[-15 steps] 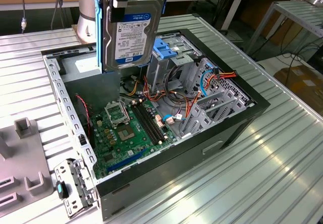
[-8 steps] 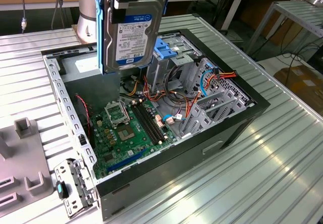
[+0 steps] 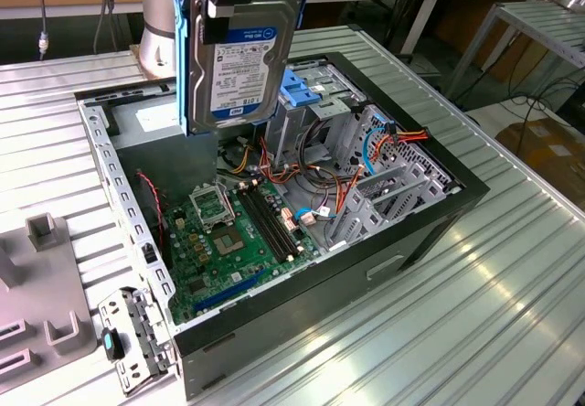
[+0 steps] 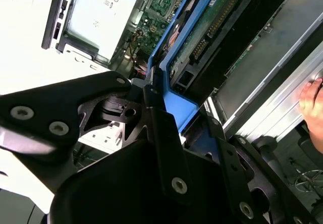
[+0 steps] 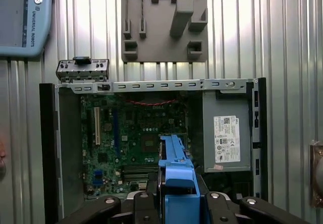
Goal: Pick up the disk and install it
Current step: 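Insert the disk into the insertion slot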
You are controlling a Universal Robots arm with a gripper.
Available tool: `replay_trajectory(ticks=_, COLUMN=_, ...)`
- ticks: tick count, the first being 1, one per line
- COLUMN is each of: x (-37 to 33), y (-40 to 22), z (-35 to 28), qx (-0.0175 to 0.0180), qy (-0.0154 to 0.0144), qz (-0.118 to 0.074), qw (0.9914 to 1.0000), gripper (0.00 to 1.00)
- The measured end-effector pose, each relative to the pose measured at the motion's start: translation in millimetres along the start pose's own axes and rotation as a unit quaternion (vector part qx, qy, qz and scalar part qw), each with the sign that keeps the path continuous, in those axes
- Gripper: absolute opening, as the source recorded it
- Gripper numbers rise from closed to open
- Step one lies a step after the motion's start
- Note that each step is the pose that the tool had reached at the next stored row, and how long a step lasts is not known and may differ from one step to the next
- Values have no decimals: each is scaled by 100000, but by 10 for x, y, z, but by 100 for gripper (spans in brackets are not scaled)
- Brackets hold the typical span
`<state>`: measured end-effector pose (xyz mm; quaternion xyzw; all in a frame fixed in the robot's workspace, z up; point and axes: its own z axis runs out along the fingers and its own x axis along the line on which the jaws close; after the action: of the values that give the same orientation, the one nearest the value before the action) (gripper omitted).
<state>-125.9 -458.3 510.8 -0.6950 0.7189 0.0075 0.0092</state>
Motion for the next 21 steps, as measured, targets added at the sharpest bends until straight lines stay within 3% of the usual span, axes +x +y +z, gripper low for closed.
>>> replay_trajectory(ticks=21, x=101, y=-14, z=-2, qx=-1, qy=23, qz=4, qw=100000, gripper=37)
